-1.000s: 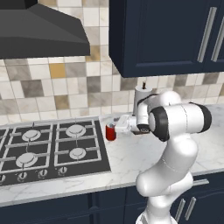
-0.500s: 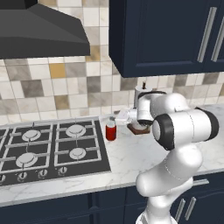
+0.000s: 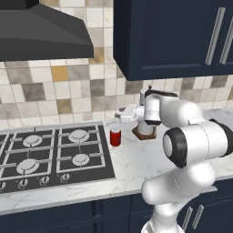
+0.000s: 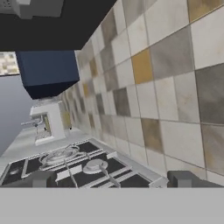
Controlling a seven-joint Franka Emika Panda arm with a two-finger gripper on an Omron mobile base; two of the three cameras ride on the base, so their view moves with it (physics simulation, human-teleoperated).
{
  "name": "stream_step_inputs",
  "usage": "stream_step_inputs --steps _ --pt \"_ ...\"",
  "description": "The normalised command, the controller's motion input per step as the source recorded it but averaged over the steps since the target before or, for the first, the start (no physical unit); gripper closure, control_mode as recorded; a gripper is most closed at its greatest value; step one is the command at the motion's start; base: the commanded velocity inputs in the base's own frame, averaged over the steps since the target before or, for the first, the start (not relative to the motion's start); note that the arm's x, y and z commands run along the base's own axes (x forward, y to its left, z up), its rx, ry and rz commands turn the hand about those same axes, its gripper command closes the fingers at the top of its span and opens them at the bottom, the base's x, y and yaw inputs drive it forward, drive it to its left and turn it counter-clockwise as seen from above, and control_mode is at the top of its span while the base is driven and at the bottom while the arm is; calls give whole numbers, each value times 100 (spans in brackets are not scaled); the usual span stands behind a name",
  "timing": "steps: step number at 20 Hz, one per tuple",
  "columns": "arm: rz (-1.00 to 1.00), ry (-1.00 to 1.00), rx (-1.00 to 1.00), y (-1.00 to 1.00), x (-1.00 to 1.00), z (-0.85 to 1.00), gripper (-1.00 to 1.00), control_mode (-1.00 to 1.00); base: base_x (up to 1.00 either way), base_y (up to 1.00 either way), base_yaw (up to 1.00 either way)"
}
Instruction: Four empty soda cans are scattered around the kitchen. Gather all the cans and cluster them next to the stove for recycling.
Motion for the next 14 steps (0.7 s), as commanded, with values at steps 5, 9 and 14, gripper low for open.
stream_step_inputs --steps 5,9,14 --pt "0 -3 0 -11 -29 37 -100 -100 0 0 0" --pt "0 -4 -1 -16 -37 37 -100 -100 0 0 0" --pt "0 -3 -3 -20 -40 33 -100 -100 0 0 0"
